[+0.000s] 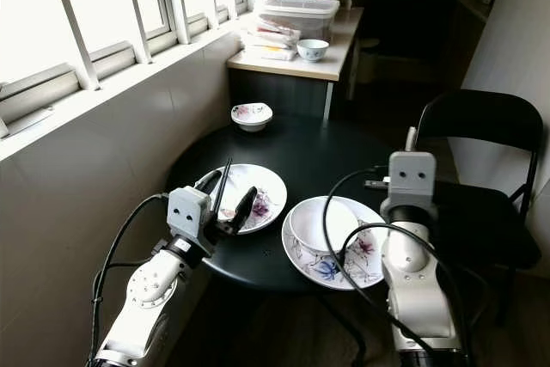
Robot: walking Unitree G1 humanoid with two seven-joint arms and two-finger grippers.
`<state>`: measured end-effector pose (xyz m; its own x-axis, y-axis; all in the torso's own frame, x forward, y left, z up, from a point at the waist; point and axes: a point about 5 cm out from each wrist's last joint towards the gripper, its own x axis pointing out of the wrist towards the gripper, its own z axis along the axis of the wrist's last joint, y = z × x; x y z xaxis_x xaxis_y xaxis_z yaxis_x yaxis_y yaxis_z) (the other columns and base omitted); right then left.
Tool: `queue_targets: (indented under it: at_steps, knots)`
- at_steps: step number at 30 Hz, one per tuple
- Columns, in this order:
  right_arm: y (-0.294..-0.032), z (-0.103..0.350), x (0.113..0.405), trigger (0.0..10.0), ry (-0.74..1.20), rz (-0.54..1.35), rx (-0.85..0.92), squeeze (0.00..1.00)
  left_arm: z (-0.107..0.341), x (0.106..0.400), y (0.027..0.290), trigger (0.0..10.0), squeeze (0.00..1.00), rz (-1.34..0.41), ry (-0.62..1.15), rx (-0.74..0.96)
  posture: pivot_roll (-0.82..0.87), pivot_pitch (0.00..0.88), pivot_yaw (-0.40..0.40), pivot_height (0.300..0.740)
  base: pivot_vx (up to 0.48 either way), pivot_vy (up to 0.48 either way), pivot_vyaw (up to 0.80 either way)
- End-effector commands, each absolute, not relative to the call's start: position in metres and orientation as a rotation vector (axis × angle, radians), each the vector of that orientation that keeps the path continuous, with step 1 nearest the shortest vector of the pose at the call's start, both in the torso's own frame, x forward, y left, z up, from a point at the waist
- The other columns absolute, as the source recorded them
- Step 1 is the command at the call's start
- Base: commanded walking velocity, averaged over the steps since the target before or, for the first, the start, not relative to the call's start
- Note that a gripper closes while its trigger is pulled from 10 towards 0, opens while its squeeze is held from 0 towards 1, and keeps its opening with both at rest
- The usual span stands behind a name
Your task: Kitchen organization
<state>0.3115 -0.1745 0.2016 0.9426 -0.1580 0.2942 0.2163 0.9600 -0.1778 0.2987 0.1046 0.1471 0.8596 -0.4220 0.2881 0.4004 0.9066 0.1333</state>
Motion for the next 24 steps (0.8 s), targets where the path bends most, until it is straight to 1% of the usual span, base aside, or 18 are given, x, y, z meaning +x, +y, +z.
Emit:
queue_targets:
  at_steps: [1, 2, 4, 12, 17, 24]
  knots:
    - [-0.163, 0.212, 0.310, 0.0, -0.335, -0.112, -0.201, 0.00, 0.150, 0.297, 0.105, 10.0, 0.00, -0.429, -0.334, 0.076, 0.01, 0.000, -0.051, 0.740, 0.000, 0.000, 0.00]
    - [-0.147, 0.210, 0.308, 0.0, -0.341, -0.010, -0.215, 0.00, 0.149, 0.296, 0.105, 10.0, 0.00, -0.426, -0.332, 0.076, 0.02, 0.000, -0.053, 0.740, 0.000, 0.000, 0.00]
    - [-0.137, 0.206, 0.306, 0.0, -0.325, 0.059, -0.213, 0.00, 0.149, 0.296, 0.105, 10.0, 0.00, -0.422, -0.330, 0.076, 0.02, 0.000, -0.056, 0.740, 0.000, 0.000, 0.00]
    - [-0.128, 0.199, 0.302, 0.0, -0.311, 0.147, -0.206, 0.00, 0.149, 0.295, 0.106, 10.0, 0.00, -0.409, -0.329, 0.074, 0.01, 0.000, -0.052, 0.740, 0.000, 0.000, 0.00]
    - [-0.125, 0.198, 0.300, 0.0, -0.324, 0.171, -0.235, 0.00, 0.149, 0.297, 0.108, 10.0, 0.00, -0.396, -0.326, 0.084, 0.01, 0.000, -0.049, 0.740, 0.000, 0.000, 0.80]
    - [-0.125, 0.195, 0.298, 0.0, -0.321, 0.182, -0.236, 0.00, 0.146, 0.297, 0.125, 10.0, 0.00, -0.325, -0.308, 0.091, 0.02, 0.000, -0.051, 0.740, 0.000, 0.000, 0.80]
